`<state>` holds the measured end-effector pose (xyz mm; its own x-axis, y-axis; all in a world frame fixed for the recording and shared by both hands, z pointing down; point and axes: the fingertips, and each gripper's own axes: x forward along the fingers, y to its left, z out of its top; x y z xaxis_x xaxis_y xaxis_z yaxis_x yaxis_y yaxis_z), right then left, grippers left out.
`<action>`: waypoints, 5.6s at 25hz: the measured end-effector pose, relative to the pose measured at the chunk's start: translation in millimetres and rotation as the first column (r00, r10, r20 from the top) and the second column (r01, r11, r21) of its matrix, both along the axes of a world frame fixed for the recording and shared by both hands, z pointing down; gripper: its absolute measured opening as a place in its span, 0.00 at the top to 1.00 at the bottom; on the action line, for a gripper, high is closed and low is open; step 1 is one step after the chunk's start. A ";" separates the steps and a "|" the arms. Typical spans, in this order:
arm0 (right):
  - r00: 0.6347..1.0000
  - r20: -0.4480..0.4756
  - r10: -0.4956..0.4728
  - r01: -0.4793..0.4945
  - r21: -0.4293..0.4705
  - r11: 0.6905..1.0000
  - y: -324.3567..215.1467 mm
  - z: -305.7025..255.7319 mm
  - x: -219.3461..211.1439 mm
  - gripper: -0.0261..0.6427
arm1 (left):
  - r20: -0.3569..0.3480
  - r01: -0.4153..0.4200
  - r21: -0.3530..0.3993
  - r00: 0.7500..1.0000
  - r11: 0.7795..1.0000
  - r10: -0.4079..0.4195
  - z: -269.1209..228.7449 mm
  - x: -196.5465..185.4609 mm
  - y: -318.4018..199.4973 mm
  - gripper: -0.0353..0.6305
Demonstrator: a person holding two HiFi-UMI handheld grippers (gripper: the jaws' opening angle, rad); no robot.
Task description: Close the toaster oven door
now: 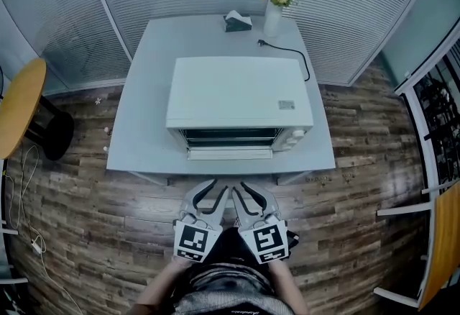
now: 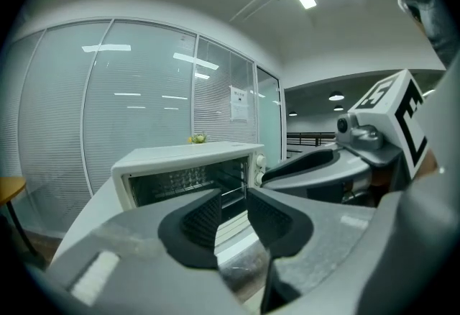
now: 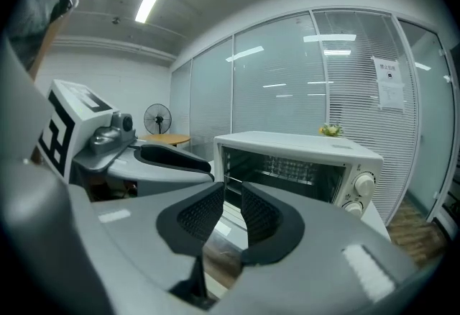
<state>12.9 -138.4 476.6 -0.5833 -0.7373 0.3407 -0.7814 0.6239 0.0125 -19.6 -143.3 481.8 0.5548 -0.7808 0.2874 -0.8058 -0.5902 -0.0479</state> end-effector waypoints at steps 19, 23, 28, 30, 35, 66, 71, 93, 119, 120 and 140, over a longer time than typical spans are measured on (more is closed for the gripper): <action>0.964 -0.265 0.004 -0.050 -0.166 0.985 12.7 97.8 1.0 0.84 | 0.168 -0.071 -0.267 0.979 0.961 0.118 150.1 -21.4 23.4 0.77; 0.956 -0.294 -0.001 -0.057 -0.188 0.980 18.4 109.9 0.8 0.83 | 0.266 -0.115 -0.293 0.944 0.949 0.196 186.2 -21.4 33.7 0.77; 0.955 -0.298 0.013 -0.081 -0.216 0.973 25.3 119.6 5.7 0.83 | 0.423 -0.197 -0.310 0.848 0.930 0.320 233.4 -16.2 48.5 0.74; 0.954 -0.298 0.020 -0.089 -0.220 0.971 27.2 121.9 7.6 0.83 | 0.481 -0.229 -0.313 0.799 0.922 0.361 250.6 -14.2 53.4 0.72; 0.952 -0.305 0.041 -0.115 -0.230 0.966 33.3 124.6 15.3 0.83 | 0.599 -0.284 -0.302 0.686 0.910 0.413 280.4 -10.2 59.4 0.68; 0.951 -0.311 0.003 -0.086 -0.254 0.963 38.8 132.4 30.9 0.82 | 0.701 -0.339 -0.256 0.580 0.905 0.415 264.9 -5.5 65.1 0.72; 0.947 -0.320 -0.042 -0.045 -0.261 0.964 41.4 134.9 26.5 0.81 | 0.686 -0.340 -0.238 0.604 0.910 0.406 245.9 -6.2 67.4 0.74; 0.789 -0.572 -0.224 0.106 -0.231 0.967 43.8 145.3 18.0 0.78 | 0.619 -0.359 -0.104 0.707 0.927 0.343 152.1 -7.3 50.0 0.80; 0.820 -0.543 -0.183 0.166 -0.081 0.983 -10.2 73.5 14.4 0.81 | 0.755 -0.411 -0.069 0.574 0.909 0.317 109.2 -20.2 33.5 0.70; 0.820 -0.543 -0.180 0.167 -0.074 0.983 -12.9 70.7 13.9 0.81 | 0.757 -0.408 -0.065 0.574 0.911 0.311 107.2 -20.4 30.1 0.77; 0.766 -0.562 -0.311 0.294 -0.124 0.948 -12.4 50.9 20.6 0.79 | 0.695 -0.361 -0.040 0.660 0.932 0.285 69.8 -24.3 -8.6 0.81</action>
